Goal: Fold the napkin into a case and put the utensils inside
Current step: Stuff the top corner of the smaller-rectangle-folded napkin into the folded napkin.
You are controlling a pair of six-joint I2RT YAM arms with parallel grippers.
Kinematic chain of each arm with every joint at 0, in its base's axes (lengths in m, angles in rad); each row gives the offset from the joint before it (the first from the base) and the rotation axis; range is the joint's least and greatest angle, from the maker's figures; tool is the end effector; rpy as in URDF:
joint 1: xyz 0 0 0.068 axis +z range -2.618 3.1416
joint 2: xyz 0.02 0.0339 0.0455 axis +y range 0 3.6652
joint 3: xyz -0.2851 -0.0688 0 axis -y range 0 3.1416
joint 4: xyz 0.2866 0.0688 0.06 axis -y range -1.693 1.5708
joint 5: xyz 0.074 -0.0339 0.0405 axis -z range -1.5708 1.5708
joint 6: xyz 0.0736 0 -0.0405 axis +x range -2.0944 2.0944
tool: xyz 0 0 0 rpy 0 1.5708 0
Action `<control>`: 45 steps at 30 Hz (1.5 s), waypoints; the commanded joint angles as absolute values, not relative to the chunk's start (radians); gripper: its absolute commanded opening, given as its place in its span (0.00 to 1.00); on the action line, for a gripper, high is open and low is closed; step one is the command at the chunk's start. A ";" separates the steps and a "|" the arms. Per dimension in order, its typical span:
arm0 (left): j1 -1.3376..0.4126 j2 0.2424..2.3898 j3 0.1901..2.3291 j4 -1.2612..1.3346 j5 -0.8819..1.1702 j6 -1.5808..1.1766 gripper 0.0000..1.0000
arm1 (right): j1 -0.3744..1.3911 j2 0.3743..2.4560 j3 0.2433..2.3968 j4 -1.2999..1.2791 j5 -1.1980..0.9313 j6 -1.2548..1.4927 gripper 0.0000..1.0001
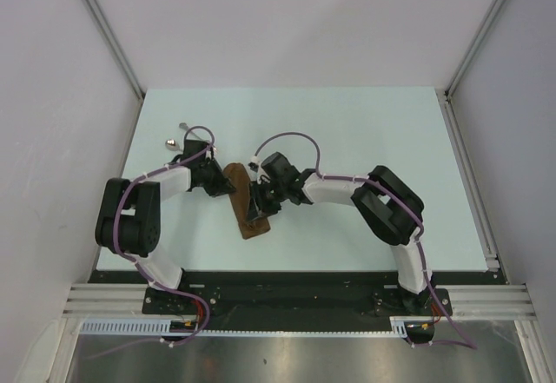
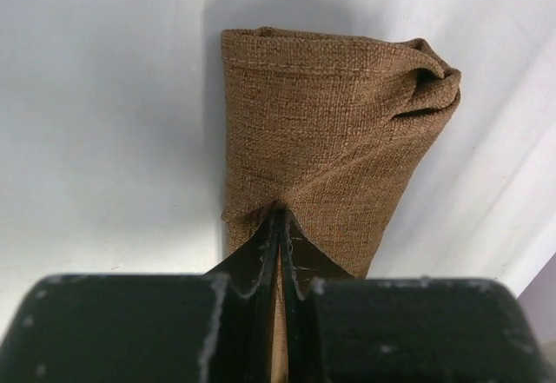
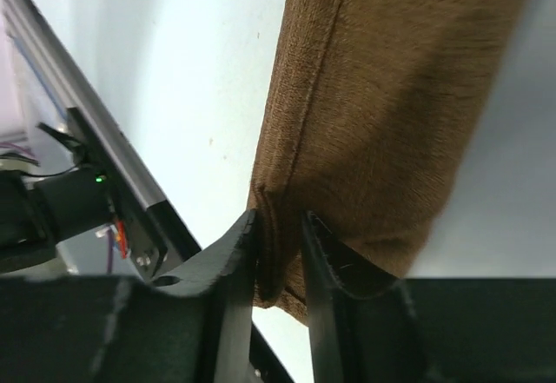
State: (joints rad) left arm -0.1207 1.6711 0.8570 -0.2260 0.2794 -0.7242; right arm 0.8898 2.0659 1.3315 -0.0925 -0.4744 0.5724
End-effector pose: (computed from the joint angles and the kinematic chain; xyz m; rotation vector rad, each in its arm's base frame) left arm 0.3571 -0.0638 0.1051 -0.7033 2.6065 -0.6466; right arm 0.2904 0.4118 0.1142 -0.6658 2.5781 1.1676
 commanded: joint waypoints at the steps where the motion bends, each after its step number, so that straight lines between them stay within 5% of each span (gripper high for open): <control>1: -0.118 1.698 0.874 -0.244 0.175 -0.664 0.07 | 0.828 1.953 1.327 -0.020 -0.546 0.603 0.32; 12: -0.106 1.729 0.896 -0.259 0.140 -0.658 0.07 | 0.867 2.066 1.315 0.117 -0.611 0.686 0.27; 20: -0.106 1.717 0.902 -0.271 0.129 -0.647 0.07 | 0.884 2.177 1.241 0.235 -0.640 0.729 0.14; 28: -0.106 1.681 0.976 -0.316 0.196 -0.574 0.09 | 0.845 2.057 1.302 0.155 -0.644 0.667 0.21; 31: -0.107 1.634 1.011 -0.347 0.221 -0.532 0.18 | 0.804 2.020 1.356 0.121 -0.641 0.660 0.30; 39: -0.110 1.493 1.068 -0.371 0.140 -0.512 0.29 | 0.698 2.137 1.570 0.106 -0.643 0.681 0.33; 45: -0.196 1.606 1.170 -0.390 0.014 -0.450 0.29 | 0.683 2.272 1.710 0.136 -0.641 0.761 0.15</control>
State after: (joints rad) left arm -0.1360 1.5333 1.0813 -0.3725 0.1272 -0.5213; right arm 0.6701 2.1773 1.6341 0.1207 -0.6411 0.7006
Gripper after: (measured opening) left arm 0.295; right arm 0.189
